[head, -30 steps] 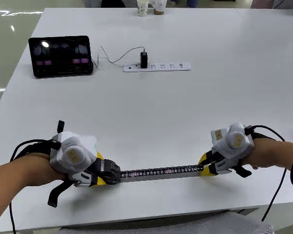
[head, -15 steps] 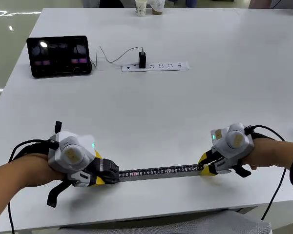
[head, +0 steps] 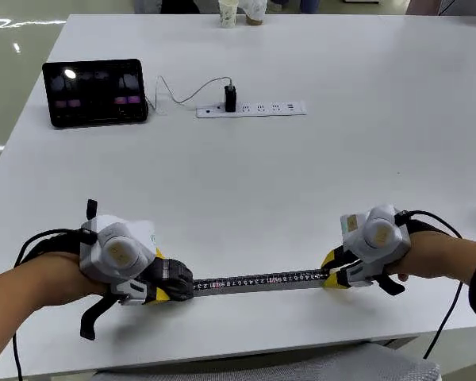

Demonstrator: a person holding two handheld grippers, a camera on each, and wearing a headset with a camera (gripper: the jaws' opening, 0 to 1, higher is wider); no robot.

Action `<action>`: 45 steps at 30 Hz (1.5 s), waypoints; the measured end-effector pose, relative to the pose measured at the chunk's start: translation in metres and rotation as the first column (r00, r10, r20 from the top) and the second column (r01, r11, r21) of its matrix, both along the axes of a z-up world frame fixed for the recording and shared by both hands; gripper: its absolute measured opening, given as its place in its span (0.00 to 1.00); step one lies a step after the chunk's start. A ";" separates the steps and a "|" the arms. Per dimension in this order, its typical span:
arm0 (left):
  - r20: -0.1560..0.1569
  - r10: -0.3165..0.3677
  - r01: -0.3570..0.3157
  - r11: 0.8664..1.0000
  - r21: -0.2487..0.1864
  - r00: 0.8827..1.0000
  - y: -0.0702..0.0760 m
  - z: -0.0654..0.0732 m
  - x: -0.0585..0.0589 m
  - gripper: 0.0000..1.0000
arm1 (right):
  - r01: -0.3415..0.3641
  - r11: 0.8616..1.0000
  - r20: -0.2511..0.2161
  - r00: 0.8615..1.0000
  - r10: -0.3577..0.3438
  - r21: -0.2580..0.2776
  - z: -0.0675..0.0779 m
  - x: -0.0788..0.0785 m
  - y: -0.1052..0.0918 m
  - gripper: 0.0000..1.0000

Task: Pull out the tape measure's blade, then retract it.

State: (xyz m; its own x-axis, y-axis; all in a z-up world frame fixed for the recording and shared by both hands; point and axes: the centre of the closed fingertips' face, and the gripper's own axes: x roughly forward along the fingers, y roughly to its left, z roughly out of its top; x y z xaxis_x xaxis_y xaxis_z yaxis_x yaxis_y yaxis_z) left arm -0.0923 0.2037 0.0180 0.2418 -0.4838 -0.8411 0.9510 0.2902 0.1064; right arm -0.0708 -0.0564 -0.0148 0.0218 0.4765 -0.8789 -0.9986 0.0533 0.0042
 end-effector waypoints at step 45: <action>-0.074 0.558 -0.553 0.781 -0.291 0.827 0.068 0.030 -0.008 0.90 | 0.493 0.825 0.014 0.856 -0.516 0.277 0.053 0.007 -0.051 0.56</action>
State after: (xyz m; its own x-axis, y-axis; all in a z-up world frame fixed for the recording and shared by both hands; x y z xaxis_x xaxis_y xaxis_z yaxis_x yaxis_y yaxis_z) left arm -0.1006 0.2713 0.0479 0.5553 -0.4794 -0.6796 0.6145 0.7871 -0.0532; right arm -0.0641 -0.1071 0.0381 0.3893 0.5838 -0.7125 -0.8294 0.5587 0.0046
